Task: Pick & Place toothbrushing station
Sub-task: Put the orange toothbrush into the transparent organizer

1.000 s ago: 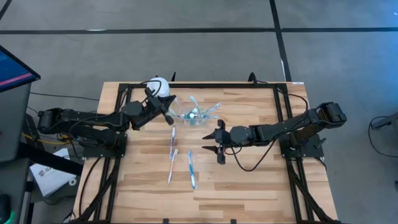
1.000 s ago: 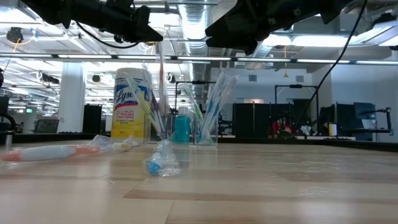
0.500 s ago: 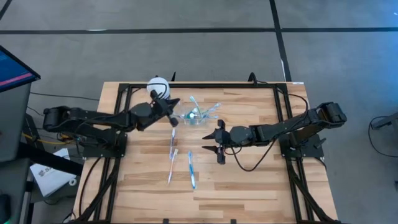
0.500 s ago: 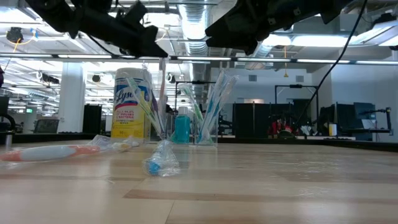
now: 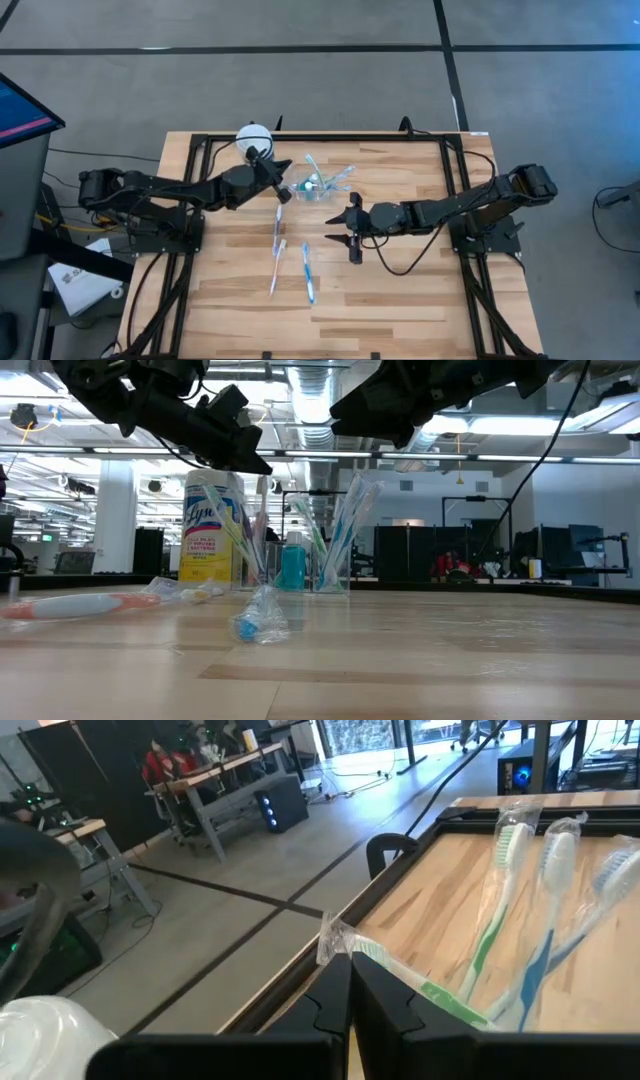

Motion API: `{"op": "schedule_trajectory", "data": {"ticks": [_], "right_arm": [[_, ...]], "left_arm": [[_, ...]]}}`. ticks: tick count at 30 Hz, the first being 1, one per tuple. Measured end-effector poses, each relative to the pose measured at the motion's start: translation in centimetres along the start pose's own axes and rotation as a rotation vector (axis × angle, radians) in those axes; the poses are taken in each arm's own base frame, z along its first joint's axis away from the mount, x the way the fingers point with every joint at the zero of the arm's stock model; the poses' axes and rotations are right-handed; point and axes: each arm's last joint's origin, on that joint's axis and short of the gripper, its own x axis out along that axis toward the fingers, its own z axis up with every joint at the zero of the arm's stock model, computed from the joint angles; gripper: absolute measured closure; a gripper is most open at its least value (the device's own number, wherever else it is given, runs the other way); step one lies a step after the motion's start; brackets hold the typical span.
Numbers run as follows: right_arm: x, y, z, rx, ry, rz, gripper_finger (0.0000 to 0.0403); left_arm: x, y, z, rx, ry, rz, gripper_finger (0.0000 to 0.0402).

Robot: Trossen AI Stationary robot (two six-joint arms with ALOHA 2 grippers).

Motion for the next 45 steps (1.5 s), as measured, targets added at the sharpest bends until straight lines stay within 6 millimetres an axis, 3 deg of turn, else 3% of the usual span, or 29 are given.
{"op": "schedule_trajectory", "data": {"ticks": [16, 36, 45], "right_arm": [[0.0, 0.0, 0.0, 0.000, 0.000, 0.000, 0.0242], [0.0, 0.0, 0.0, 0.000, 0.001, 0.000, 0.0238], [0.0, 0.0, -0.1, -0.002, 0.008, 0.000, 0.0241]], "left_arm": [[0.2, 0.3, 0.0, -0.037, 0.002, 0.014, 0.0378], [-0.1, 0.3, 0.7, -0.069, -0.064, -0.076, 0.0234], [-0.6, 0.4, 1.3, -0.081, -0.093, -0.102, 0.0206]]}}
